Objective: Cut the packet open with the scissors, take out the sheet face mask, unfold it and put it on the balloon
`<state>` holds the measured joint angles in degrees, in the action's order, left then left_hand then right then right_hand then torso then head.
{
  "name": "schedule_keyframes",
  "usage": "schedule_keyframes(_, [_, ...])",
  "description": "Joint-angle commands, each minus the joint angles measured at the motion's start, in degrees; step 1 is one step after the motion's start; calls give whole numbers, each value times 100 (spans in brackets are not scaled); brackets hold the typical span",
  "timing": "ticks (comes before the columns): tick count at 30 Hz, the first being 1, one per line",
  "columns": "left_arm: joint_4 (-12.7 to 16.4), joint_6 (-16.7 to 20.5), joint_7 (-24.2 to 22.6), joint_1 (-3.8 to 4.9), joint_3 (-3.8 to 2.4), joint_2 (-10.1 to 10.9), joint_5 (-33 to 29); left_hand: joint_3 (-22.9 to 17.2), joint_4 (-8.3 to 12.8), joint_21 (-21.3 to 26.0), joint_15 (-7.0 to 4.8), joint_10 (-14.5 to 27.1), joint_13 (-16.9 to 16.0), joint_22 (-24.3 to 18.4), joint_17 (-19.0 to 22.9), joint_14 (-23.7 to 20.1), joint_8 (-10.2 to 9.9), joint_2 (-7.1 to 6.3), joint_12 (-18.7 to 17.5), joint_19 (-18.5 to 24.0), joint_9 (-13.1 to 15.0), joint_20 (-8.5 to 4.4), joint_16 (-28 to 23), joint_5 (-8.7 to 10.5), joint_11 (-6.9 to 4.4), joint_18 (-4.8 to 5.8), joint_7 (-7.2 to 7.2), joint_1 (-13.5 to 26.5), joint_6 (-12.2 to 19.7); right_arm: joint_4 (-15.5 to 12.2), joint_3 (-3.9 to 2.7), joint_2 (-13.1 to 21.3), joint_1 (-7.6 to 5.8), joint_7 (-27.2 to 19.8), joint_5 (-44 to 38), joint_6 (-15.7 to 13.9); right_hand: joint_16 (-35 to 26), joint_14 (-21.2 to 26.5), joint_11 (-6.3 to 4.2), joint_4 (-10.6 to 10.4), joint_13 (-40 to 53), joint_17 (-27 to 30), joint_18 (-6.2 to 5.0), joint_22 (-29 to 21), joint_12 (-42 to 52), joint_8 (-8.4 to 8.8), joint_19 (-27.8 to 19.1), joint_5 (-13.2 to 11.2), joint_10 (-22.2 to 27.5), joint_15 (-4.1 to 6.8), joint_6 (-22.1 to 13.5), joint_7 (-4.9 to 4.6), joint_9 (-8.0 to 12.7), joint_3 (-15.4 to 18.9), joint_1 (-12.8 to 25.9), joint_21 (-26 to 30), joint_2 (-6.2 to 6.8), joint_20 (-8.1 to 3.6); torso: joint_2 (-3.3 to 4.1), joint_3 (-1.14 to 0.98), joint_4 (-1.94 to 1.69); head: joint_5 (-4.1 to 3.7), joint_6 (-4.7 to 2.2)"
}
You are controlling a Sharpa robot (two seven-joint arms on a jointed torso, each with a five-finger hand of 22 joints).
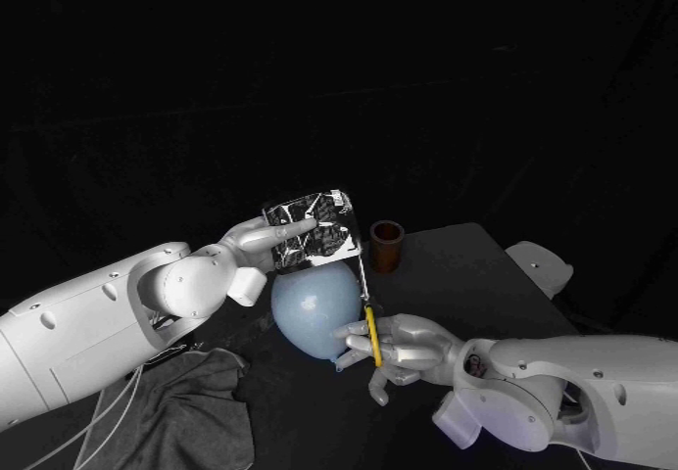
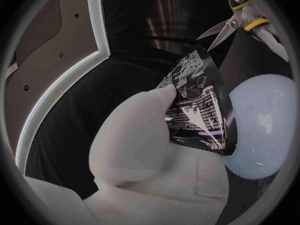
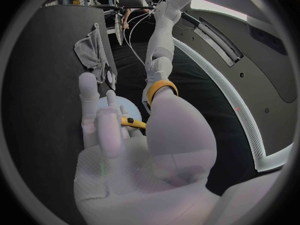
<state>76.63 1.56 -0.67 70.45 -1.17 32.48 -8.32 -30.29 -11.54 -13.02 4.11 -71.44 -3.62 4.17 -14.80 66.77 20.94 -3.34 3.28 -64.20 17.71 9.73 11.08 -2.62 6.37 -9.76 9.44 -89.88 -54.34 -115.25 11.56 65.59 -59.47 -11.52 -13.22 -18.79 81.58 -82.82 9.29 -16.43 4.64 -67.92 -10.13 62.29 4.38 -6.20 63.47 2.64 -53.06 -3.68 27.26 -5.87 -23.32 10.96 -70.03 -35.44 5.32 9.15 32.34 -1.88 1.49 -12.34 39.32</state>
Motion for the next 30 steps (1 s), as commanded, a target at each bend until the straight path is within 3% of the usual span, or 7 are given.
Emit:
schedule_keyframes(1, [23, -181, -42, 11, -8, -22, -3, -34, 15, -20, 8, -34, -5, -5, -5, 37, 20, 43, 36, -22, 776, 1, -14, -18, 5, -74, 31, 29, -8, -17, -5, -6, -1, -34, 13, 151, 41, -42, -97, -2, -13, -15, -14, 11, 41, -44, 52, 17, -161, 12, -516, -667, -33, 35, -1, -56, -54, 8, -1, -3, 4, 1, 8])
schedule_keyframes(9, [34, -205, -21, 11, -9, -25, -3, -37, 18, -20, 8, -35, -5, -5, -6, 39, 22, 40, 36, -24, 780, 0, -15, -18, 5, -75, 31, 34, -7, -69, -28, 20, -20, -60, -4, 147, 97, -90, -105, 2, -29, -142, 10, 77, 51, -68, 129, 16, -200, 17, -465, -657, -38, 65, -13, -205, -85, 4, -2, -7, 0, 1, 4])
schedule_keyframes(30, [67, -340, 60, 11, -7, -25, -2, -71, 46, -41, 5, -33, -4, 1, -13, 42, 30, 30, 33, -75, 808, -12, -23, -18, 6, -80, 33, 67, 5, -44, -47, 39, -239, -102, -48, 109, 162, -143, -130, 5, -68, -236, 44, 178, 53, -95, 251, 16, -256, 37, -401, -611, -32, 160, -33, -440, -116, -13, 1, 3, -6, -24, -24])
